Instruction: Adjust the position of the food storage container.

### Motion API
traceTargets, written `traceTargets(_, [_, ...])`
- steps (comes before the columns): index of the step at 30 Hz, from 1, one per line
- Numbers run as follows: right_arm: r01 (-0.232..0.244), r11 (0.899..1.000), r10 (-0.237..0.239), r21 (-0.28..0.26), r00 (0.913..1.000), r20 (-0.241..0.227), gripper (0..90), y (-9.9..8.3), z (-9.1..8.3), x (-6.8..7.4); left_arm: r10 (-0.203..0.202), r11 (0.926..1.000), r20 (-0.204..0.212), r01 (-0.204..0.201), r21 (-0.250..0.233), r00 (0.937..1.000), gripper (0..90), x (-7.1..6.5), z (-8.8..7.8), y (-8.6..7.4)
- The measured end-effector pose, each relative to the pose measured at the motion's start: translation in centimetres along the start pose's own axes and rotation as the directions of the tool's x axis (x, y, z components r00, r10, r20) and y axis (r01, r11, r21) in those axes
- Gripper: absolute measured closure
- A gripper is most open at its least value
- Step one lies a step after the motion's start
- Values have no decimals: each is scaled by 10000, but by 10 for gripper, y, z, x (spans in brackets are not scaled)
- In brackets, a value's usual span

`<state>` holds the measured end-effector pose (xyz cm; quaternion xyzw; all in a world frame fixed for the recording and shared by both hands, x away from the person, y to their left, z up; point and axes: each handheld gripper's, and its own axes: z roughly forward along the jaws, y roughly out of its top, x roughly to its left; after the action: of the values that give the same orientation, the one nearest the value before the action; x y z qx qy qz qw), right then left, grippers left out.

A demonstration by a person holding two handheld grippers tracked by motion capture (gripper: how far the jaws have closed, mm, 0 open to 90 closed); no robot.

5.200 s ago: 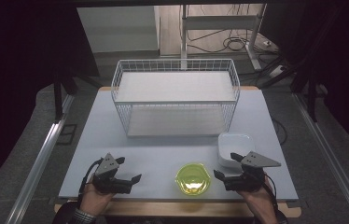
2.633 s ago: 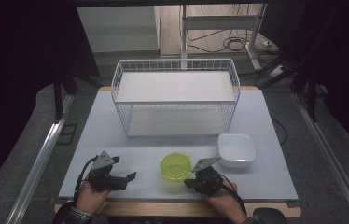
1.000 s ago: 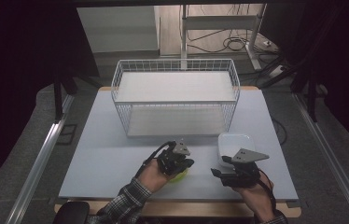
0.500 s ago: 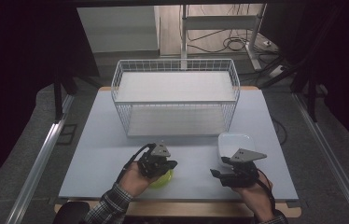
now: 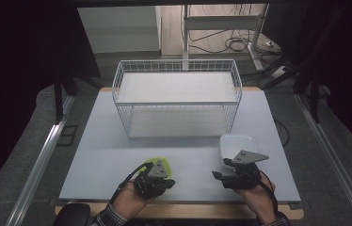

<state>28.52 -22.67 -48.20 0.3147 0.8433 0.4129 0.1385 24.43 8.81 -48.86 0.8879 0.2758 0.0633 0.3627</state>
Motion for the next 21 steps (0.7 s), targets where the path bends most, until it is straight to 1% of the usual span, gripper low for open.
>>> traceTargets(1, [15, 10000, -15, 25, 10000, -1, 337, 0, 0, 0, -173, 9998, 57, 174, -50, 9998, 898, 5, -3, -4])
traceTargets(4, [10, 10000, -10, 33, 10000, 2, 336, 0, 0, 0, -315, 9995, -331, 314, -38, 9990, 898, 12, -9, -10])
traceTargets(5, [-15, 10000, 15, 26, 10000, -1, 336, 0, 1, 0, -404, 9992, -399, 402, -51, 9984, 898, 15, -11, -12])
traceTargets(6, [-15, 10000, 15, 26, 10000, -1, 336, 0, 1, 0, -404, 9992, -399, 402, -51, 9984, 897, 15, -11, -12])
traceTargets(7, [-62, 10000, 62, 76, 10000, -14, 336, -1, 1, -1, -583, 9983, -488, 577, -127, 9971, 897, 21, -14, -16])
traceTargets(8, [-62, 9999, 62, 85, 10000, -14, 335, -1, 1, -1, -661, 9978, -540, 655, -127, 9964, 897, 25, -16, -18])
traceTargets(9, [-62, 9999, 62, 86, 10000, -14, 335, -1, 1, 0, -667, 9978, -677, 661, -112, 9955, 897, 27, -17, -19])
traceTargets(10, [-62, 9999, 62, 86, 10000, -14, 335, -1, 1, 0, -667, 9978, -677, 661, -112, 9955, 897, 27, -17, -19])
traceTargets(12, [-20, 9999, 21, 119, 10000, -33, 334, 0, 2, 0, -908, 9958, -886, 897, -159, 9919, 894, 35, -21, -22])
traceTargets(14, [-15, 9999, 16, 128, 10000, -36, 333, -1, 2, 0, -984, 9951, -883, 968, -221, 9912, 888, 37, -23, -23])
traceTargets(15, [-39, 9999, 40, 126, 10000, -41, 333, -1, 2, 0, -1005, 9943, -776, 974, -429, 9919, 886, 38, -26, -18])
traceTargets(17, [-90, 9998, 91, 149, 9999, -67, 333, -1, 3, -1, -812, 9960, -787, 780, -434, 9936, 883, 36, -26, -10])
traceTargets(18, [-82, 9999, 84, 151, 9999, -95, 333, -1, 3, -1, -647, 9973, -842, 616, -389, 9943, 882, 36, -23, -1])
traceTargets(20, [-57, 9998, 59, 200, 9999, -114, 332, -1, 4, 0, -506, 9984, -836, 483, -288, 9952, 884, 38, -16, 10])
traceTargets(21, [-39, 9998, 42, 204, 9999, -115, 331, -1, 4, 0, -453, 9987, -925, 428, -281, 9947, 888, 40, -11, 16])
